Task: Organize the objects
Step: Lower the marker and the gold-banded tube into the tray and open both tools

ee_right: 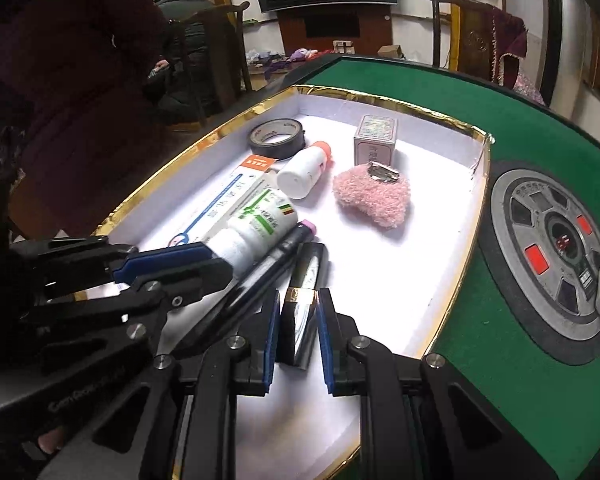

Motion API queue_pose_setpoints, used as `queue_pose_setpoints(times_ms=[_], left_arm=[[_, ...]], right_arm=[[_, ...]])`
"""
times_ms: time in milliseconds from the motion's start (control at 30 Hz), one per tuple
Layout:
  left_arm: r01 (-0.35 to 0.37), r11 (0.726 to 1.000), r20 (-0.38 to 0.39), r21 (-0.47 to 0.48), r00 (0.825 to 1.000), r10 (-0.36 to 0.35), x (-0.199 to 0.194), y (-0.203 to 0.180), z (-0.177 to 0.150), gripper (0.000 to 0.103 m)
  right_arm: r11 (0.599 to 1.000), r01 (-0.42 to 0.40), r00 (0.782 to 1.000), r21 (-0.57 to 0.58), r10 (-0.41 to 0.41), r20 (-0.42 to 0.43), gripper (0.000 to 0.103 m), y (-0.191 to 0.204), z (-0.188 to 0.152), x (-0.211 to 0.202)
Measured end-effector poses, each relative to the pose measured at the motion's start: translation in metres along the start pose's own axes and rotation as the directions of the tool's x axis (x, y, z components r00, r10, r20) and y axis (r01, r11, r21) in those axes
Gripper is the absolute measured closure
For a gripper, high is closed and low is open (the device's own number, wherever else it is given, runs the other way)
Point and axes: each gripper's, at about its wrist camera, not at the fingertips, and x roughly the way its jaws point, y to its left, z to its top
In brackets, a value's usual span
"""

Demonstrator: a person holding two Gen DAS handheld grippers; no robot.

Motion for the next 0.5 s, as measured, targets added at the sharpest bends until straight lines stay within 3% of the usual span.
queue_pose_setpoints(times_ms=[167,267,500], left_arm=[[0.009,1.000,0.024,0.004,1.000,-0.009,-0.005,-0.001,0.001,0.089],[0.008,1.000,0.028,0.009,1.000,-0.009,-0.005,-0.002,0.001,0.089],[0.010,0.998,0.045,0.056,0.999,-0.012,-0.005,-0.013,0.000,0.090]], right_arm=[[0.982,-0.168,0.986,0.085,0.167,0.010,0.081,-0.012,0.000,-0.007],[0.963,-0.230,0.973,0.143,0.228,0.032,0.081,-0.023,0.000,-0.011],[0.971,-0.178,0.981,0.159,0.164,0.100,0.081,-0.035,0.004,-0.026]])
